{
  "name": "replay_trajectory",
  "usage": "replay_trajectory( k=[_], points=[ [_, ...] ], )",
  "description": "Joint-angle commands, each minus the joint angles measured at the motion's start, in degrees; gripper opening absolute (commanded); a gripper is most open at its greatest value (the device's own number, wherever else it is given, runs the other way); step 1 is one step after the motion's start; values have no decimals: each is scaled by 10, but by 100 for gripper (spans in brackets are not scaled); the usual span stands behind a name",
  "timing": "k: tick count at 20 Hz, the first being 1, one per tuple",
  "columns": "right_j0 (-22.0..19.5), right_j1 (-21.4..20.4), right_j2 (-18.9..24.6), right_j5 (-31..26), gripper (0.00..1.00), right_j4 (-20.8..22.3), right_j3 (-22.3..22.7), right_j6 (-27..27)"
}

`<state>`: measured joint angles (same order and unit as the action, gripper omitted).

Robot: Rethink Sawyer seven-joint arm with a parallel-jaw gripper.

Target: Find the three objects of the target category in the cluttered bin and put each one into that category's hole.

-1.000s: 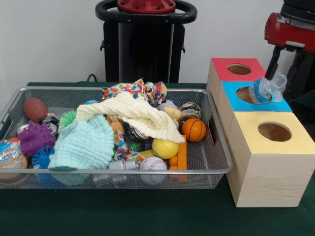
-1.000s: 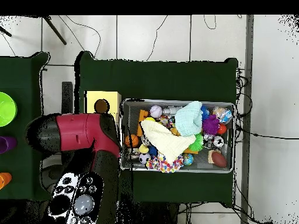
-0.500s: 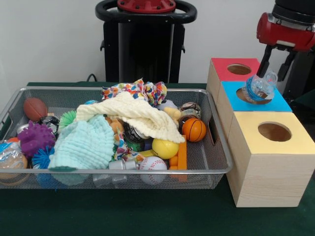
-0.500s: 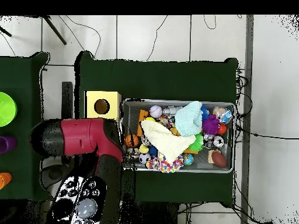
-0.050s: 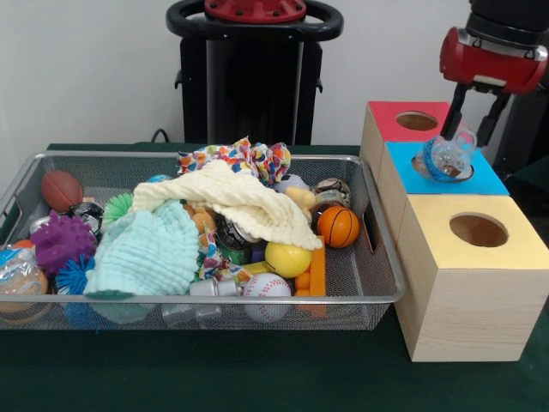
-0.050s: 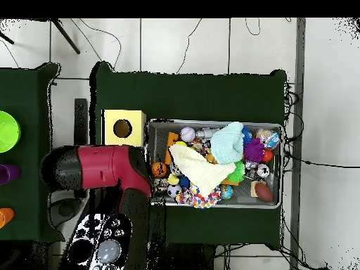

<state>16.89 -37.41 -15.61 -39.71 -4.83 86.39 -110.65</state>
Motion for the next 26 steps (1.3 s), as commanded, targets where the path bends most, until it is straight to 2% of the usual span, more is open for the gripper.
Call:
replay_trajectory(
  k=[1,26],
  points=[
    [-22,10,28,46,0,-6,67,-100],
    [-22,22,30,99,0,-10,99,-107]
  ],
)
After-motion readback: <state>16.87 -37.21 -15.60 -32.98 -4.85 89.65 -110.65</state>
